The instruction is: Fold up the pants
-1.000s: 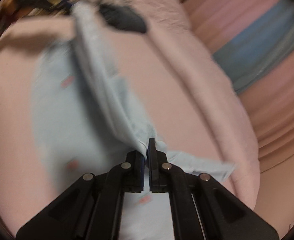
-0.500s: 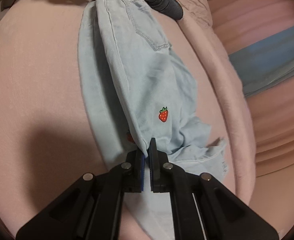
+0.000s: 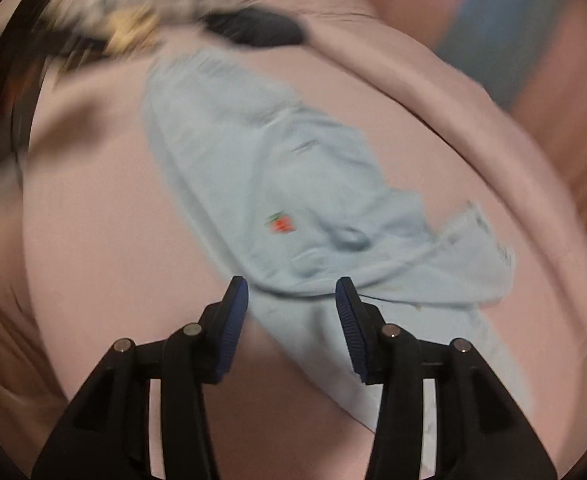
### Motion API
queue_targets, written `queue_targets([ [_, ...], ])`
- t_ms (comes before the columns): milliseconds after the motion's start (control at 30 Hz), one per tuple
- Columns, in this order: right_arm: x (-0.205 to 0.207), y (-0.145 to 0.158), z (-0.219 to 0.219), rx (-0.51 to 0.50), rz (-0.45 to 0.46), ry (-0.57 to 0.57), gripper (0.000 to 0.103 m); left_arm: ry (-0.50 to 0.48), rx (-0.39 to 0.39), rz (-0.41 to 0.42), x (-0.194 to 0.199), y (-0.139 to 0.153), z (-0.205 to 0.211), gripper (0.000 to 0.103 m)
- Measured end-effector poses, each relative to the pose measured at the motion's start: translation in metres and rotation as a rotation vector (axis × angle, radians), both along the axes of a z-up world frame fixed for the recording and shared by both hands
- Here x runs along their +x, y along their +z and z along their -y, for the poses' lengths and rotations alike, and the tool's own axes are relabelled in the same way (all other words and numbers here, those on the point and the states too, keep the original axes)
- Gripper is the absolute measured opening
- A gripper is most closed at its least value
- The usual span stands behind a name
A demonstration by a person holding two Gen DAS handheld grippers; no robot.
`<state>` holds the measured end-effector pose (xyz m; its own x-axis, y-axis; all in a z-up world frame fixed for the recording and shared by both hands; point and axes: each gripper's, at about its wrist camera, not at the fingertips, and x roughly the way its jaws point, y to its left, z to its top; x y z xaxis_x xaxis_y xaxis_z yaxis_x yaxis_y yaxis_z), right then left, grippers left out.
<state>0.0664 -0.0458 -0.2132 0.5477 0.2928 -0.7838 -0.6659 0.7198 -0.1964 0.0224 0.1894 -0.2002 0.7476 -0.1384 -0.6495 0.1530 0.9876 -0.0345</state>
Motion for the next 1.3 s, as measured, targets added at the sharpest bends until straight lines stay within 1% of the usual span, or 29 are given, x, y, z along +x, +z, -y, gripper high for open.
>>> queue_targets([
  [100, 0.049, 0.023, 0.042, 0.187, -0.059, -0.227, 0.045, -0.120, -0.062, -0.010, 0.022, -0.005, 0.050, 0.079],
  [133, 0.065, 0.028, 0.054, 0.237, -0.081, -0.299, 0.046, -0.167, -0.081, -0.035, 0.033, -0.010, 0.074, 0.079],
  [167, 0.071, 0.030, 0.061, 0.271, -0.099, -0.340, 0.045, -0.203, -0.091, -0.055, 0.039, -0.015, 0.092, 0.079],
  [233, 0.113, 0.033, 0.080, 0.330, -0.139, -0.466, 0.047, -0.263, -0.097, -0.087, 0.052, -0.024, 0.127, 0.078],
  [267, 0.123, 0.032, 0.083, 0.332, -0.158, -0.499, 0.048, -0.284, -0.099, -0.103, 0.056, -0.029, 0.143, 0.079],
  [333, 0.160, 0.024, 0.088, 0.339, -0.211, -0.574, 0.049, -0.321, -0.106, -0.139, 0.067, -0.038, 0.166, 0.078],
  [367, 0.178, 0.018, 0.088, 0.340, -0.253, -0.596, 0.048, -0.324, -0.107, -0.148, 0.070, -0.041, 0.172, 0.078],
  [433, 0.211, 0.002, 0.084, 0.325, -0.308, -0.640, 0.049, -0.323, -0.086, -0.178, 0.078, -0.050, 0.186, 0.078],
  [467, 0.225, -0.006, 0.080, 0.309, -0.332, -0.653, 0.048, -0.322, -0.073, -0.194, 0.082, -0.056, 0.188, 0.075],
  [567, 0.252, -0.032, 0.071, 0.248, -0.382, -0.705, 0.048, -0.339, -0.058, -0.220, 0.084, -0.064, 0.197, 0.073],
  [600, 0.256, -0.039, 0.070, 0.244, -0.394, -0.717, 0.049, -0.347, -0.052, -0.220, 0.084, -0.064, 0.199, 0.070],
  [633, 0.259, -0.046, 0.068, 0.245, -0.411, -0.718, 0.041, -0.353, -0.043, -0.217, 0.083, -0.065, 0.201, 0.067],
  [667, 0.260, -0.051, 0.068, 0.250, -0.414, -0.721, 0.019, -0.358, -0.035, -0.213, 0.082, -0.065, 0.203, 0.058],
  [700, 0.259, -0.053, 0.068, 0.259, -0.415, -0.718, 0.008, -0.363, -0.028, -0.213, 0.080, -0.065, 0.205, 0.050],
  [733, 0.257, -0.052, 0.069, 0.272, -0.406, -0.715, 0.005, -0.364, -0.018, -0.216, 0.081, -0.066, 0.207, 0.045],
  [800, 0.249, -0.047, 0.077, 0.337, -0.386, -0.709, 0.004, -0.356, 0.009, -0.220, 0.083, -0.069, 0.211, 0.030],
  [833, 0.242, -0.042, 0.083, 0.368, -0.374, -0.716, 0.003, -0.351, 0.008, -0.222, 0.084, -0.069, 0.209, 0.027],
  [867, 0.238, -0.031, 0.093, 0.415, -0.356, -0.720, 0.003, -0.348, -0.001, -0.221, 0.084, -0.068, 0.209, 0.021],
  [900, 0.230, -0.022, 0.099, 0.454, -0.342, -0.720, 0.003, -0.345, -0.007, -0.216, 0.084, -0.067, 0.211, 0.019],
  [967, 0.202, 0.007, 0.116, 0.560, -0.285, -0.713, 0.003, -0.344, -0.009, -0.202, 0.083, -0.067, 0.222, 0.016],
  [1000, 0.193, 0.018, 0.123, 0.594, -0.259, -0.709, 0.003, -0.356, -0.017, -0.191, 0.079, -0.064, 0.224, 0.011],
  [1033, 0.170, 0.035, 0.134, 0.642, -0.210, -0.714, 0.003, -0.364, -0.023, -0.186, 0.080, -0.062, 0.224, 0.009],
  [1067, 0.149, 0.044, 0.143, 0.671, -0.172, -0.719, 0.003, -0.376, -0.021, -0.178, 0.076, -0.060, 0.227, 0.009],
  [1133, 0.102, 0.060, 0.161, 0.708, -0.088, -0.741, 0.003, -0.405, 0.016, -0.163, 0.066, -0.060, 0.236, 0.009],
  [1167, 0.084, 0.061, 0.170, 0.715, -0.058, -0.763, 0.004, -0.415, 0.033, -0.162, 0.064, -0.061, 0.240, 0.009],
  [1200, 0.054, 0.058, 0.183, 0.729, -0.032, -0.801, 0.004, -0.432, 0.059, -0.166, 0.059, -0.064, 0.246, 0.009],
  [1233, 0.041, 0.055, 0.190, 0.739, -0.033, -0.821, 0.004, -0.442, 0.076, -0.169, 0.057, -0.066, 0.248, 0.009],
  [1267, 0.015, 0.041, 0.204, 0.749, -0.040, -0.870, 0.004, -0.449, 0.091, -0.173, 0.056, -0.069, 0.251, 0.009],
  [1300, 0.001, 0.029, 0.211, 0.756, -0.055, -0.901, 0.004, -0.456, 0.110, -0.183, 0.055, -0.072, 0.255, 0.009],
])
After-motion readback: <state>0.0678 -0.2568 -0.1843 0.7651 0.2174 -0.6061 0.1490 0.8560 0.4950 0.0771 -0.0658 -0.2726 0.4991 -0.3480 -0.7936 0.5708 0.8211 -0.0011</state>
